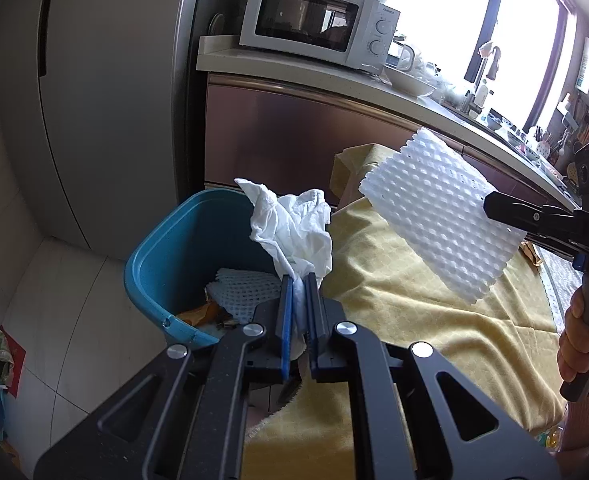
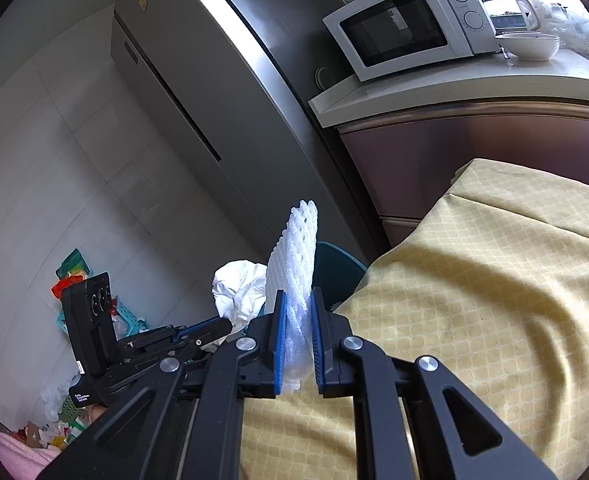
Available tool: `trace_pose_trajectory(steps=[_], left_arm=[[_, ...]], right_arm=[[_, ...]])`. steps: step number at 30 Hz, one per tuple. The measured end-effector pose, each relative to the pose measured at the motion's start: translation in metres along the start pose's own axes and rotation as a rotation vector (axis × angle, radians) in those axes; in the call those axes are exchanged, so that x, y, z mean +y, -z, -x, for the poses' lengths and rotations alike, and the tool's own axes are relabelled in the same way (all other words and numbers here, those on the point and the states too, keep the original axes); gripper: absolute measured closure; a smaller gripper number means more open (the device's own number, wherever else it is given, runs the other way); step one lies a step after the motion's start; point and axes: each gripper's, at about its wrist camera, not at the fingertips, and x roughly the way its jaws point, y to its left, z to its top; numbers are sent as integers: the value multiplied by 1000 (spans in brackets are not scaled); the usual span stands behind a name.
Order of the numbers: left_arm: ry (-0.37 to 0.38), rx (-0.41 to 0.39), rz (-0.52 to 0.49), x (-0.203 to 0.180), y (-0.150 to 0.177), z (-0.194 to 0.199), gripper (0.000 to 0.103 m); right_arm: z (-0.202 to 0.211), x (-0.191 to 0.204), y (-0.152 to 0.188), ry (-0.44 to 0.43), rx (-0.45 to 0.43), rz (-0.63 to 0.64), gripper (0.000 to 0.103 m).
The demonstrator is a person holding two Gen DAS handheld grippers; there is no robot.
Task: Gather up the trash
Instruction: 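Open the left tool over the teal bin while the right tool releases the foam net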
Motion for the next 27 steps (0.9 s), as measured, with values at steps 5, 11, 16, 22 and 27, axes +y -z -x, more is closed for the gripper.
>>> trace_pose_trajectory(steps=[5,11,16,22,27], left_arm=[[-8,8,9,4,1,-6,96],[-21,17,20,9,3,-12,96],[-34,23,27,14,5,-16,96],[-50,40,35,20,8,-24,96],[-61,53,42,24,8,-30,96]], right_arm=[[-10,6,-4,-4,17,8,92],[-23,11,-10,-4,30,18,92],[-36,17,-12,0,50,30,92],[-53,24,-16,-2,71,36,92],[-65,26,-18,5,83,45,92]])
